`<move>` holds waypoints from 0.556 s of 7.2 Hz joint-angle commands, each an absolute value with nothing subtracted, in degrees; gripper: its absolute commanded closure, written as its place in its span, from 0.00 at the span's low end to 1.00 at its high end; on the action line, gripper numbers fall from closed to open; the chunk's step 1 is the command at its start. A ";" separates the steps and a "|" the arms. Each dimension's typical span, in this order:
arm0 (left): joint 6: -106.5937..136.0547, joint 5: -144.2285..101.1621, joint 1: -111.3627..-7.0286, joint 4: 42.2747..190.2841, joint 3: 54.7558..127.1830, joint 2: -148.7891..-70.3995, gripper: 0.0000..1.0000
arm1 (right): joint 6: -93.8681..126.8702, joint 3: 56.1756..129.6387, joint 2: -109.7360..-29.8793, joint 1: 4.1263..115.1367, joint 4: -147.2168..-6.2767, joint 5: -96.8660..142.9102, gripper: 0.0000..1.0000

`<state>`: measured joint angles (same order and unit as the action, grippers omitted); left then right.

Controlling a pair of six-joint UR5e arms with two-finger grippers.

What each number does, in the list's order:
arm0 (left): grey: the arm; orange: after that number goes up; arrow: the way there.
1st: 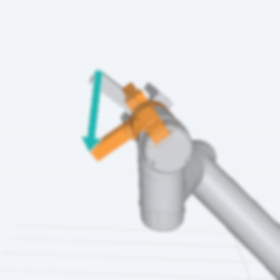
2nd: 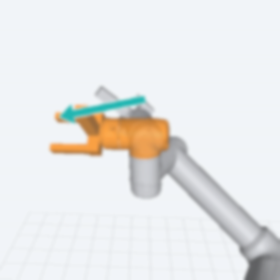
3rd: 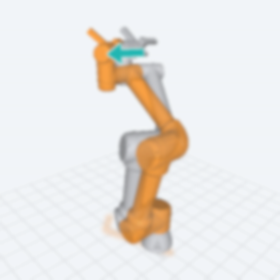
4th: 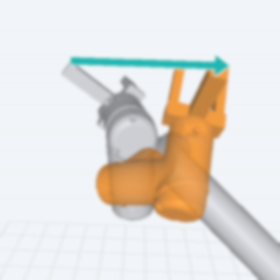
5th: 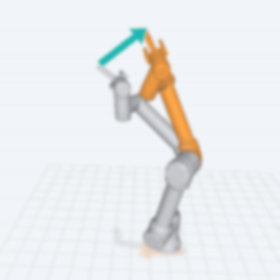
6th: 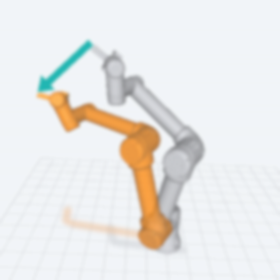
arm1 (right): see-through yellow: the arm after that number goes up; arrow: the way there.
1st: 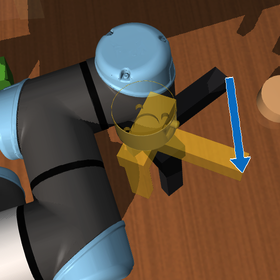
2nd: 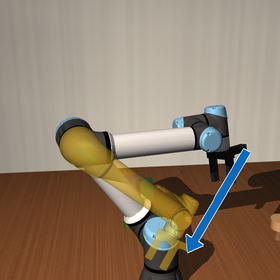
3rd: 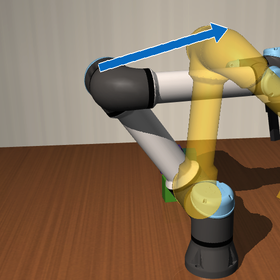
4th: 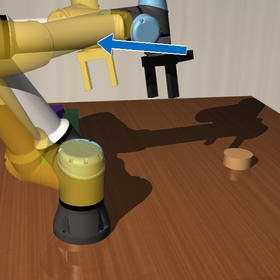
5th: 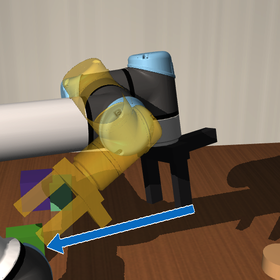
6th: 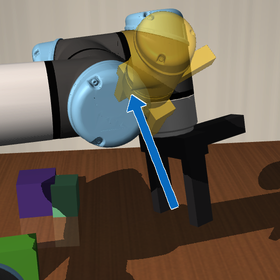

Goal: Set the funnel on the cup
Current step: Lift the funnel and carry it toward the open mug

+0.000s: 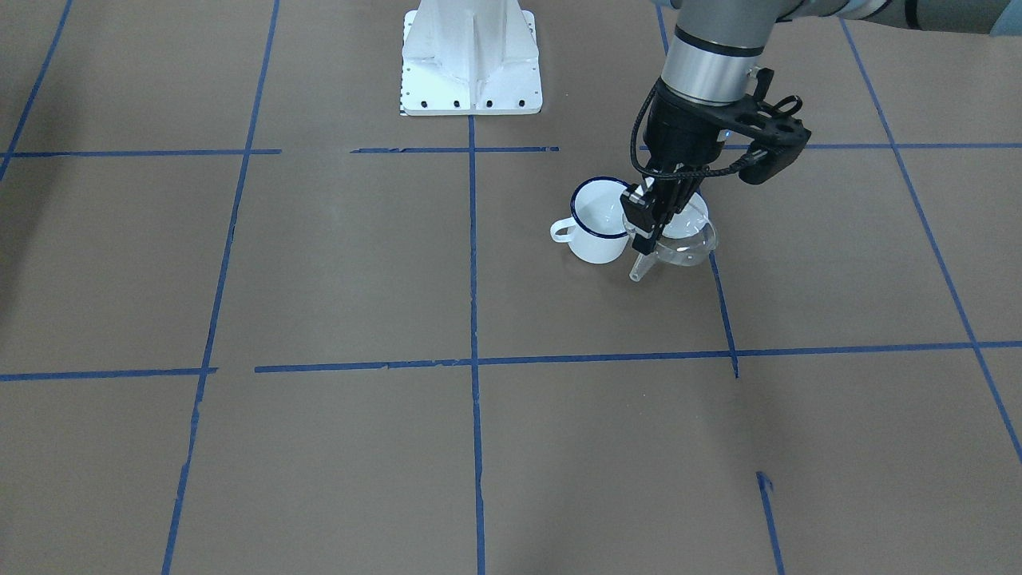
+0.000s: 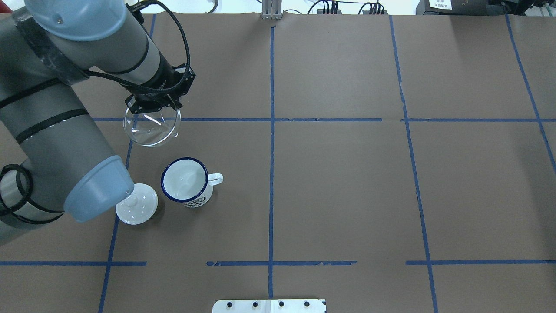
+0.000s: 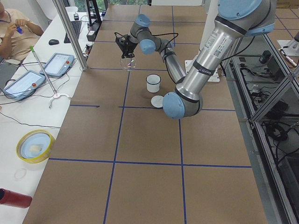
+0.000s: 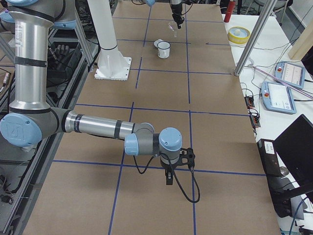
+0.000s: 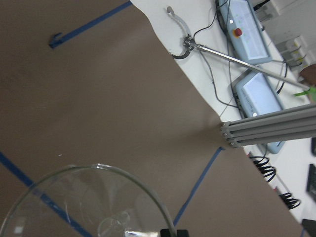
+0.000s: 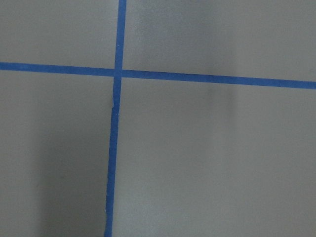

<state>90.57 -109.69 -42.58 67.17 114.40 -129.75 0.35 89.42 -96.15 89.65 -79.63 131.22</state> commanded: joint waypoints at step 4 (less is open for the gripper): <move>84.46 -109.95 -34.90 69.67 102.94 -130.35 1.00 | 0.35 89.47 -96.15 89.65 -79.63 131.22 0.00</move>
